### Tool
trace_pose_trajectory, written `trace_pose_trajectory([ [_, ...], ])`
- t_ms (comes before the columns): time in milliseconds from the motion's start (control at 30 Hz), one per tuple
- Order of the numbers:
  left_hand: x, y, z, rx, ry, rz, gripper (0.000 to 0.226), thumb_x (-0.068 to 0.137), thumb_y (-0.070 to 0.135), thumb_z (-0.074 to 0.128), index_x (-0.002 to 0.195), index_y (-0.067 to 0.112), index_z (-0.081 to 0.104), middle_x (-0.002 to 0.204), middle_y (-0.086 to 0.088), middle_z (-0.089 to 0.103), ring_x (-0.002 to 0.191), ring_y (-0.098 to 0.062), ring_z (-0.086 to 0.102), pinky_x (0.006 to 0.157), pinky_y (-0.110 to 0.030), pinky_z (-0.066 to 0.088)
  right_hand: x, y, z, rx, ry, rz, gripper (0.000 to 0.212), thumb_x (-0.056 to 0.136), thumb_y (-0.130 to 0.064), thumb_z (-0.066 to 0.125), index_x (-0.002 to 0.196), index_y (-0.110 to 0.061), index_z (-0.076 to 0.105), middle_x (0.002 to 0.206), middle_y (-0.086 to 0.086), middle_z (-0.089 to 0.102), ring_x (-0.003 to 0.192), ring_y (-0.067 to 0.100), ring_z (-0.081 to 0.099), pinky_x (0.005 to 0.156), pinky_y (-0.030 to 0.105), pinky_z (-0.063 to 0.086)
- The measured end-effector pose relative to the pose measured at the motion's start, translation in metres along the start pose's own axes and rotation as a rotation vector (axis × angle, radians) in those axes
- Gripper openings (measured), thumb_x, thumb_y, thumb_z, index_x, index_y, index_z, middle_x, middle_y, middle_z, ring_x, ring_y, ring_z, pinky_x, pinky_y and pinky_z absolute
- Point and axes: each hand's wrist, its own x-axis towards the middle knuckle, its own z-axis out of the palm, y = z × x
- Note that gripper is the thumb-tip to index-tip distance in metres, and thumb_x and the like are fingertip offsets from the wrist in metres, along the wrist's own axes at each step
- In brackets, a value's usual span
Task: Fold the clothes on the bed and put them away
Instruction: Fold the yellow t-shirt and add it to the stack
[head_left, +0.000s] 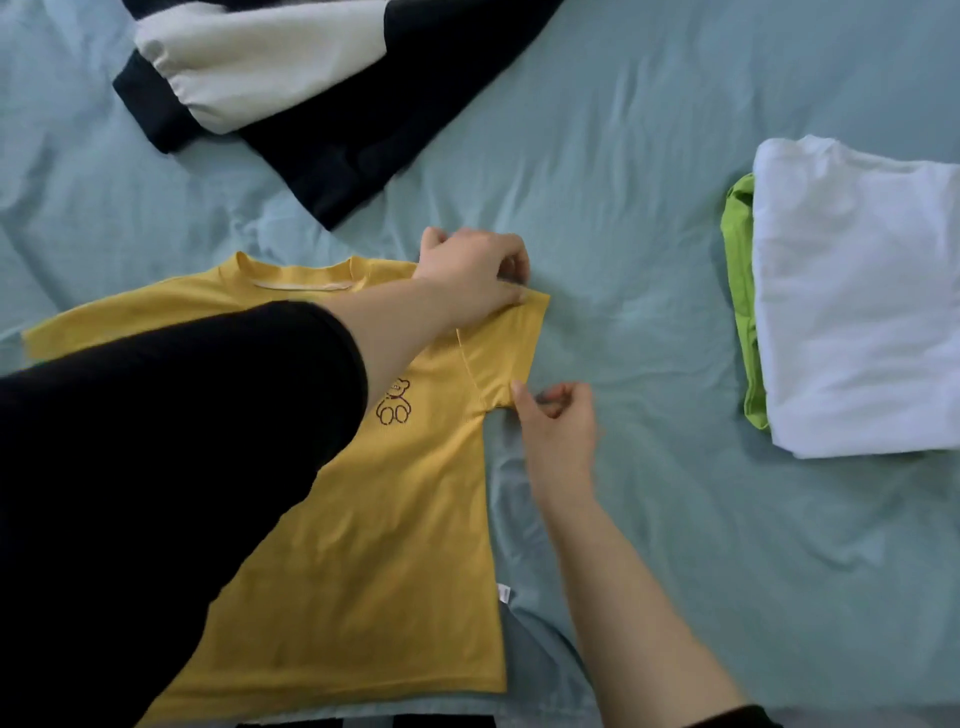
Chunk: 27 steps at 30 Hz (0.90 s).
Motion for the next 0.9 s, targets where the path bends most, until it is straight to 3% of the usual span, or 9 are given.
trace_pose_trajectory([
  [133,-0.070,-0.034,-0.006,0.058,0.398,-0.001,0.028,0.092,0.039,0.054,0.119,0.032,0.058,0.125,0.007,0.056,0.120,-0.021,0.045,0.101,-0.035,0.022,-0.017,-0.004,0.012,-0.392,0.060,-0.684,0.010,0.090,-0.027,0.061,0.086,-0.019,0.056,0.085,0.000,0.060,0.081,0.021,0.057,0.073,0.037,0.044],
  [200,-0.124,-0.056,0.005,0.071,0.351,-0.048,0.038,0.096,0.041,0.045,0.133,0.031,0.051,0.141,0.003,0.047,0.130,-0.021,0.037,0.107,-0.037,0.019,-0.028,-0.002,0.034,-0.621,-0.062,-0.887,0.024,0.093,-0.027,0.054,0.109,-0.011,0.062,0.117,0.009,0.062,0.111,0.029,0.056,0.097,0.043,0.041],
  [267,-0.170,-0.076,0.019,0.159,0.140,-0.129,0.056,0.097,0.052,0.028,0.150,0.035,0.026,0.161,0.002,0.018,0.147,-0.018,0.012,0.117,-0.041,0.008,-0.033,0.004,0.052,-0.828,-0.244,-0.963,0.047,0.098,-0.038,0.039,0.139,-0.014,0.046,0.151,0.007,0.038,0.142,0.025,0.031,0.118,0.041,0.016],
  [367,-0.199,-0.121,0.030,0.330,-0.061,-0.243,0.065,0.087,0.070,-0.001,0.146,0.049,-0.017,0.155,0.007,-0.029,0.143,-0.015,-0.029,0.118,-0.047,-0.012,-0.010,0.021,0.049,-1.155,-0.395,-1.014,0.064,0.098,-0.056,0.018,0.151,-0.029,-0.006,0.160,-0.006,-0.014,0.148,0.013,-0.010,0.115,0.038,-0.021],
  [500,-0.205,-0.171,0.016,0.292,0.006,-0.447,0.066,0.087,0.076,0.002,0.142,0.051,-0.026,0.149,0.010,-0.040,0.138,-0.012,-0.038,0.114,-0.047,-0.020,0.014,0.032,0.020,-1.304,-0.217,-0.877,0.066,0.096,-0.057,0.007,0.150,-0.026,-0.012,0.157,-0.008,-0.019,0.144,0.010,-0.019,0.116,0.039,-0.020],
  [567,-0.217,-0.170,0.017,0.274,0.043,-0.493,0.066,0.090,0.073,0.004,0.143,0.048,-0.027,0.150,0.009,-0.040,0.140,-0.014,-0.037,0.112,-0.047,-0.024,0.000,0.035,0.020,-1.221,-0.125,-0.816,0.067,0.097,-0.056,0.011,0.153,-0.021,0.000,0.159,-0.004,-0.010,0.146,0.012,-0.010,0.117,0.040,-0.016],
  [633,-0.236,-0.152,0.033,0.339,0.050,-0.330,0.066,0.092,0.067,0.006,0.147,0.043,-0.022,0.155,0.004,-0.031,0.144,-0.017,-0.028,0.113,-0.046,-0.021,-0.030,0.044,0.032,-1.192,-0.164,-0.942,0.066,0.098,-0.054,0.019,0.153,-0.019,0.011,0.159,-0.001,0.000,0.148,0.016,0.003,0.118,0.042,-0.008],
  [767,-0.292,-0.123,0.083,0.446,0.020,0.086,0.063,0.095,0.062,0.022,0.152,0.035,0.017,0.159,-0.007,0.020,0.146,-0.031,0.017,0.114,-0.057,0.014,-0.081,0.091,0.042,-1.290,-0.378,-1.244,0.062,0.097,-0.050,0.032,0.152,-0.020,0.023,0.159,0.000,0.016,0.146,0.018,0.019,0.116,0.046,0.014],
  [900,-0.339,-0.145,0.094,0.477,0.005,0.158,0.060,0.097,0.060,0.026,0.151,0.034,0.025,0.158,-0.004,0.024,0.145,-0.031,0.023,0.113,-0.059,0.022,-0.089,0.135,0.003,-1.337,-0.481,-1.299,0.066,0.096,-0.057,0.031,0.152,-0.024,0.023,0.160,0.003,0.019,0.147,0.020,0.019,0.116,0.050,0.017],
])
